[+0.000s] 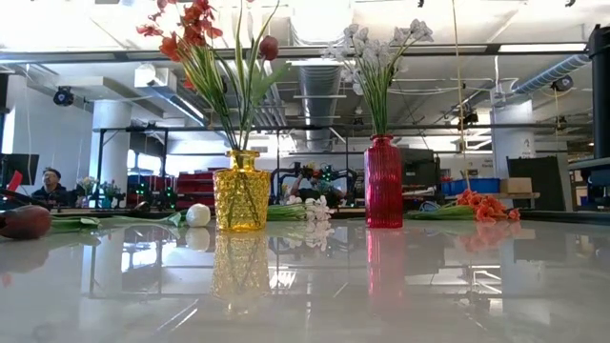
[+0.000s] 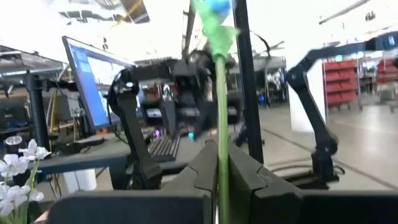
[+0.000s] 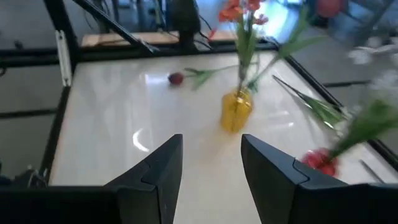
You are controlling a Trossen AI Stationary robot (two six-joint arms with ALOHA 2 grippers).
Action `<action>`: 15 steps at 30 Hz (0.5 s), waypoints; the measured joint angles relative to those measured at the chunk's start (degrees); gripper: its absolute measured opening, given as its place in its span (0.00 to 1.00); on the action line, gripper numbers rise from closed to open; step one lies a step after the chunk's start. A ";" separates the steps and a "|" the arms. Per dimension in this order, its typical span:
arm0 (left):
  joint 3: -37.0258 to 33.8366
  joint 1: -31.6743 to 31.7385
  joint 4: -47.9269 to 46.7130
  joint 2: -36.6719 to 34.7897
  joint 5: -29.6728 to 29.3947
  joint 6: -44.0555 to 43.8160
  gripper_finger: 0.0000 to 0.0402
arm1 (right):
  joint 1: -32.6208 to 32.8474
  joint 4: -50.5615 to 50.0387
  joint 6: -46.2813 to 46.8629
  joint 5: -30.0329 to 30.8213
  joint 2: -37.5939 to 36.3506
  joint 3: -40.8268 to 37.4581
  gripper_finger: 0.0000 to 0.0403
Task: Sort flowers into vase by color
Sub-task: Put the right white tulip into the red flower vase
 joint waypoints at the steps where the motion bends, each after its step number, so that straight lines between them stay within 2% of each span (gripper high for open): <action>1: -0.43 -0.02 1.94 0.79 -0.11 0.00 0.00 | -0.67 6.36 -3.44 0.12 0.38 -2.12 0.39; 4: -0.09 0.17 6.68 4.49 -0.32 -0.06 0.00 | -2.78 31.69 -18.67 -1.37 2.02 -8.57 0.40; 6: 1.44 0.22 8.10 7.49 -0.39 0.01 0.00 | -4.65 50.25 -29.08 -6.46 3.59 -12.24 0.42; 9: 4.62 0.22 9.59 11.94 -0.45 1.03 0.00 | -7.61 73.77 -38.19 -15.46 6.34 -16.08 0.45; 11: 6.79 0.22 9.92 14.52 -0.48 2.14 0.00 | -9.48 82.35 -41.25 -19.78 8.39 -17.04 0.47; 15: 10.79 0.22 10.36 17.87 -0.51 3.95 0.00 | -12.82 86.30 -41.93 -23.85 12.12 -16.84 0.49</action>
